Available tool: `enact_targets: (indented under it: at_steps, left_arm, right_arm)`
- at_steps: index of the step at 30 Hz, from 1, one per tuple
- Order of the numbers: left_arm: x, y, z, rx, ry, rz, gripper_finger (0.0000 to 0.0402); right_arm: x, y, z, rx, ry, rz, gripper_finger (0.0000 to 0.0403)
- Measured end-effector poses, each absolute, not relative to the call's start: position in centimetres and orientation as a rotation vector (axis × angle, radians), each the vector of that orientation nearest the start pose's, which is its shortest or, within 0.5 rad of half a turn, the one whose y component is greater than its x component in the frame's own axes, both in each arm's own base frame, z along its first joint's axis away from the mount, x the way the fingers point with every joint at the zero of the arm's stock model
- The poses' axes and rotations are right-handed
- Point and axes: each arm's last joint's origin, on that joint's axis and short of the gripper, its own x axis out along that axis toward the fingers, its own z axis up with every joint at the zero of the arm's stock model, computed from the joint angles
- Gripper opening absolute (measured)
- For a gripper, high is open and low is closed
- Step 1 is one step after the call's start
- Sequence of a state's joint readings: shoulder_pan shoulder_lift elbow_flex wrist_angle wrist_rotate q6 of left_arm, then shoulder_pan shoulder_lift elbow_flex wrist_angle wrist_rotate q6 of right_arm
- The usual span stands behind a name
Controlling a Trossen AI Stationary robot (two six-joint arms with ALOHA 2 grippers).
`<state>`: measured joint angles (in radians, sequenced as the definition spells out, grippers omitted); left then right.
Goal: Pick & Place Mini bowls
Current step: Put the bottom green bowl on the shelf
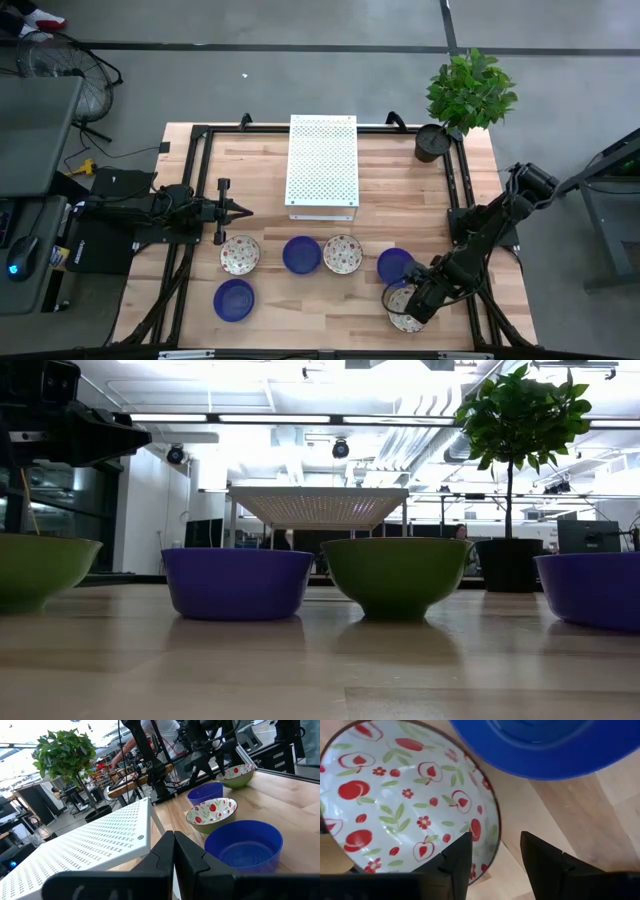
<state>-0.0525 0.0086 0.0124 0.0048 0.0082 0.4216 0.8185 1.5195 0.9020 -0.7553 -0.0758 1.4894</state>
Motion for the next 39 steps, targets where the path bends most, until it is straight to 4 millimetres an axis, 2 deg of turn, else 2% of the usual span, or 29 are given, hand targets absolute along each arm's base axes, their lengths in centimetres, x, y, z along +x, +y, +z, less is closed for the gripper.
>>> enact_targets:
  at_steps: [7, 20, 31, 39]
  left_arm:
    - [9.7, -0.5, 16.8, 0.421, -0.021, -0.058, 0.0]
    - [9.7, -0.5, 16.8, 0.421, -0.021, -0.058, 0.0]
    - [9.7, -0.5, 16.8, 0.421, -0.021, -0.058, 0.0]
    - [9.7, -0.5, 16.8, 0.421, -0.021, -0.058, 0.0]
  right_arm:
    - [17.6, 19.1, 17.9, 0.719, 1.486, -0.38, 0.0119]
    - [17.6, 19.2, 18.0, 0.734, 1.487, -0.384, 0.0011]
    - [17.8, 19.6, 18.2, 0.808, 1.513, -0.342, 0.0005]
    - [17.7, 19.5, 19.7, 0.89, 1.458, -0.279, 0.0001]
